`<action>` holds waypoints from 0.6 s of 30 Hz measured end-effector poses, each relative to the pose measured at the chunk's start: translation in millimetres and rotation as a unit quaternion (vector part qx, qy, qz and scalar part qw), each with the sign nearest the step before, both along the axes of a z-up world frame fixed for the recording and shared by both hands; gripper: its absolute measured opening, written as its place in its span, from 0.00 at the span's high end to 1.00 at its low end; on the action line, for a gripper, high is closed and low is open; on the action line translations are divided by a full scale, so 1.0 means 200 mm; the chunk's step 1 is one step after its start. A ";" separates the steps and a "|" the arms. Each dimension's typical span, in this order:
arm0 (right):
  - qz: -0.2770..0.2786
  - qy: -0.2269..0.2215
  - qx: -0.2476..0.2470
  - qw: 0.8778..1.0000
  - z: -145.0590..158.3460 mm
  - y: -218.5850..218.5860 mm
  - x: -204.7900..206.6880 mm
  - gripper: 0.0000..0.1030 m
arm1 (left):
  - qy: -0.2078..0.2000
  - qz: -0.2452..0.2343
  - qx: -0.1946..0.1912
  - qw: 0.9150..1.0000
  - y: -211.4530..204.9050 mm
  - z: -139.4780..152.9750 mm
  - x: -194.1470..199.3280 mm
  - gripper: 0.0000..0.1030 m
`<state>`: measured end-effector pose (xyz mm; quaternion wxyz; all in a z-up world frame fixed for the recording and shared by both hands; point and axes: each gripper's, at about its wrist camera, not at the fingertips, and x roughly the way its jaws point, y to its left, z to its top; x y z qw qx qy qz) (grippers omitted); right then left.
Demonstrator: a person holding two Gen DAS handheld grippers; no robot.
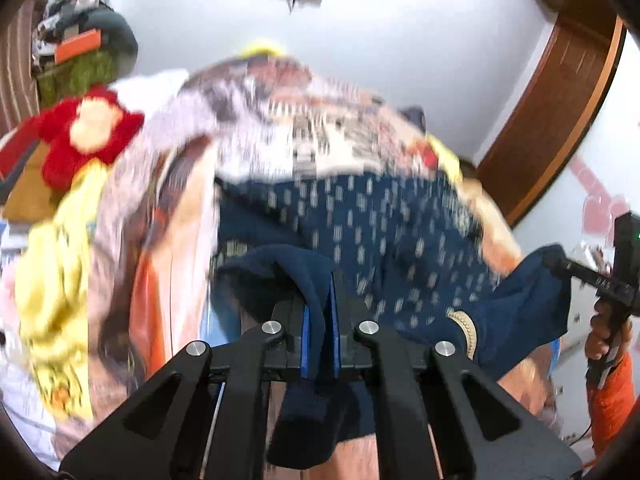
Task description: Fold large clothes
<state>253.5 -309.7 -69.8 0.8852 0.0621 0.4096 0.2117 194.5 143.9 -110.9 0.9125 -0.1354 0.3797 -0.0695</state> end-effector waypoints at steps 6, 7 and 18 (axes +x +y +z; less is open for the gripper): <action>-0.023 -0.037 -0.011 0.999 0.09 0.04 0.36 0.93 | -0.024 0.068 0.003 0.997 0.16 0.03 0.33 0.93; -0.029 -0.037 -0.014 0.999 0.08 0.04 0.45 0.93 | -0.017 0.084 0.006 0.996 0.19 0.00 0.40 0.93; -0.038 0.061 -0.072 0.995 -0.46 0.09 0.97 0.93 | 0.134 0.126 0.041 0.982 0.27 -0.70 0.83 0.90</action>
